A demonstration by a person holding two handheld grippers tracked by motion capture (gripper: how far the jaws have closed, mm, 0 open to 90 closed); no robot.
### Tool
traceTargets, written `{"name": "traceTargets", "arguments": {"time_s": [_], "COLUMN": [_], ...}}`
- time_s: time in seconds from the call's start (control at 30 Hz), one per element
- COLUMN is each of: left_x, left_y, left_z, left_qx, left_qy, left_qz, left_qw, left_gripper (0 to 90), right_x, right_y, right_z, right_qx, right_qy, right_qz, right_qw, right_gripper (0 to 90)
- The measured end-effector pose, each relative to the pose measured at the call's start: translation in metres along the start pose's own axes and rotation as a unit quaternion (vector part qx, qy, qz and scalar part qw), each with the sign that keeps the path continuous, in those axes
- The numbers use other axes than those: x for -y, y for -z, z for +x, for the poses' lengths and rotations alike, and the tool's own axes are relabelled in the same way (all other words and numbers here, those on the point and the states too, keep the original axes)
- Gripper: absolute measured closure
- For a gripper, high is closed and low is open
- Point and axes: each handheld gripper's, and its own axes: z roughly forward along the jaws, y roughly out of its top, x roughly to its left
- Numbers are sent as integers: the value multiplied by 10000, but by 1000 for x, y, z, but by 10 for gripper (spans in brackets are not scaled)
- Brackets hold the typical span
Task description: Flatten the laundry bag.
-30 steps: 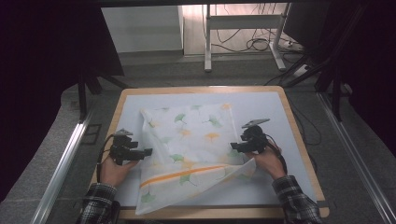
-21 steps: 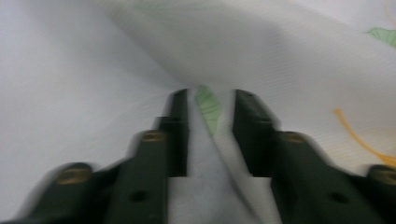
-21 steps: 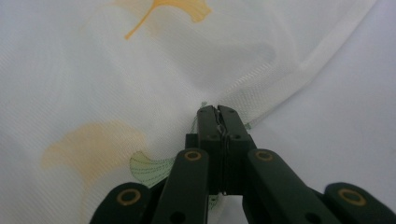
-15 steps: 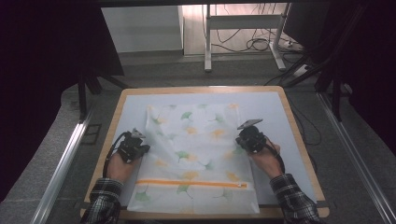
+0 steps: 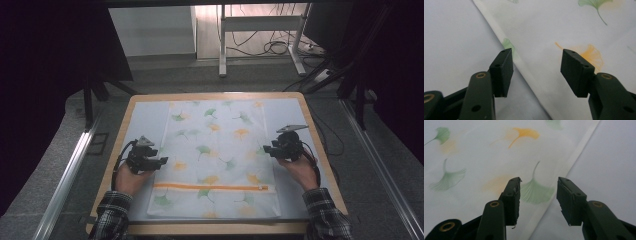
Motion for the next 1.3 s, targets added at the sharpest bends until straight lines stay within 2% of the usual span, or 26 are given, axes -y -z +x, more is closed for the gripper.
{"name": "traceTargets", "arguments": {"time_s": [0.1,0.2,0.27,0.37,0.5,0.73,0.87,1.03,1.1,1.2,1.3], "left_x": [3,5,7,10,13,14,15,16,15,15,14], "left_y": [0,5,10,16,19,17,18,16,16,16,17], "left_z": [-4,-8,-10,-12,-13,-18,-21,-28,-31,-35,-38], "left_qx": [26,61,72,66,200,259,345,407,409,420,530], "left_qy": [-32,-105,-132,-147,-128,-142,-114,-194,-298,-387,-435], "left_qz": [36,-72,-170,-272,-342,-323,-342,-209,-156,-164,-209], "left_qw": [10000,9999,9997,9995,9991,9990,9988,9988,9986,9982,9974], "left_gripper": [357,325,352,412,426,308,250,195,185,167,159], "right_x": [10,20,25,35,44,59,65,71,74,77,79], "right_y": [6,13,17,24,31,37,38,42,43,42,42], "right_z": [8,14,16,18,23,35,41,46,50,54,55], "right_qx": [-89,-207,-266,-463,-571,-831,-1140,-1362,-1376,-1279,-1272], "right_qy": [97,253,306,317,393,576,628,741,856,1071,1190], "right_qz": [113,185,185,225,229,298,348,330,390,449,461], "right_qw": [9998,9993,9990,9982,9973,9944,9909,9874,9860,9850,9836], "right_gripper": [550,563,558,504,437,339,288,214,202,198,196]}}
